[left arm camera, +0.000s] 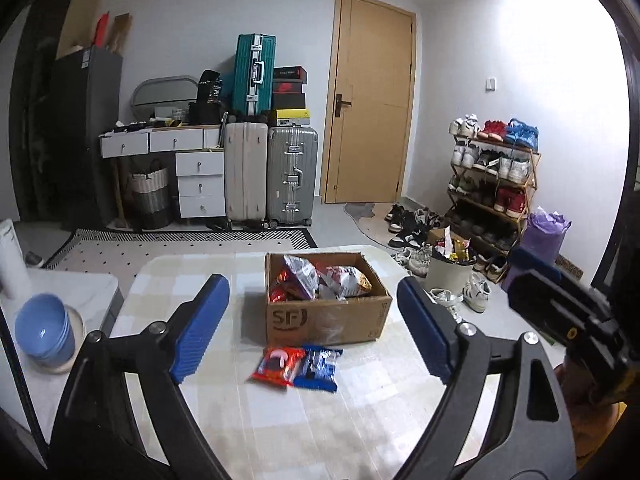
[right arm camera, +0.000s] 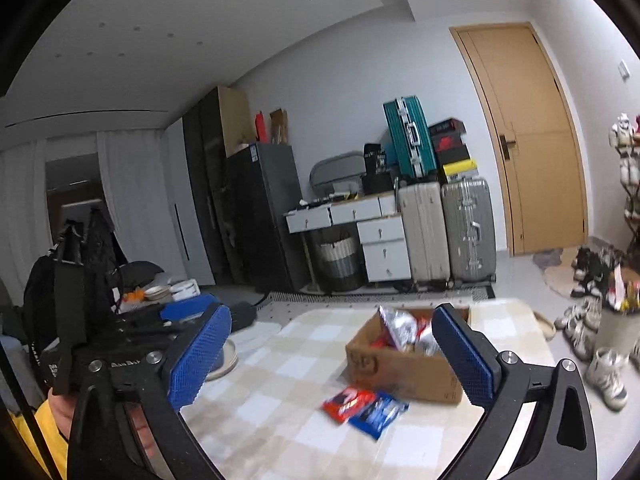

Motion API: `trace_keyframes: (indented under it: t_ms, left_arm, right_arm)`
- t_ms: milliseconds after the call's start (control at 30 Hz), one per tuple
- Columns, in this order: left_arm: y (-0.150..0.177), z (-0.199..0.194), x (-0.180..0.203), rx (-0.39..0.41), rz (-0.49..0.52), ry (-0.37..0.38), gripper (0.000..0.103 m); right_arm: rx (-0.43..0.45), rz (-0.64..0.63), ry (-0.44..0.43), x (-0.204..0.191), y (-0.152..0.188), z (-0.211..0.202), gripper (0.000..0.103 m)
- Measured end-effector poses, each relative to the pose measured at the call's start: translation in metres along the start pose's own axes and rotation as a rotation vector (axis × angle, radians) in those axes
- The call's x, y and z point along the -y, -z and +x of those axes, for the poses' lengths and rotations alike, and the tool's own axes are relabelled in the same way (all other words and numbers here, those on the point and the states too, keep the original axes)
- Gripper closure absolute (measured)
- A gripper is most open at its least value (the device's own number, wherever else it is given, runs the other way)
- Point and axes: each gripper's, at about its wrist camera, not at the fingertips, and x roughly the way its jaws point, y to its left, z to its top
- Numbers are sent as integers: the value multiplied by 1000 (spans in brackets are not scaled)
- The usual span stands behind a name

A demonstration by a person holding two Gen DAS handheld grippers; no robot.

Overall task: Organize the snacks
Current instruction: 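Withdraw both tools from the box toward the Oreo and blue packs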

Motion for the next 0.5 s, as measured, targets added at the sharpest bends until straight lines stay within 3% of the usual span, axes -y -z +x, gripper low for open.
trace_keyframes:
  t_ms: [100,133,233,500]
  left_arm:
    - [19,-22,-6,6,-5,-28,10]
    - [29,-30,-11,10,-12,-39,0]
    - [51,-47,-23,26,-40,-90,0]
    - [94,-55,-46,-44,-100,-88,0]
  right_arm:
    - [-13,-11,28,-6,18,-11,1]
    - [-12,-9,43,-8,23,-15,1]
    - [-12,7,62,-7,36,-23,1]
    - [-41,16,75,-7,59,-25,1]
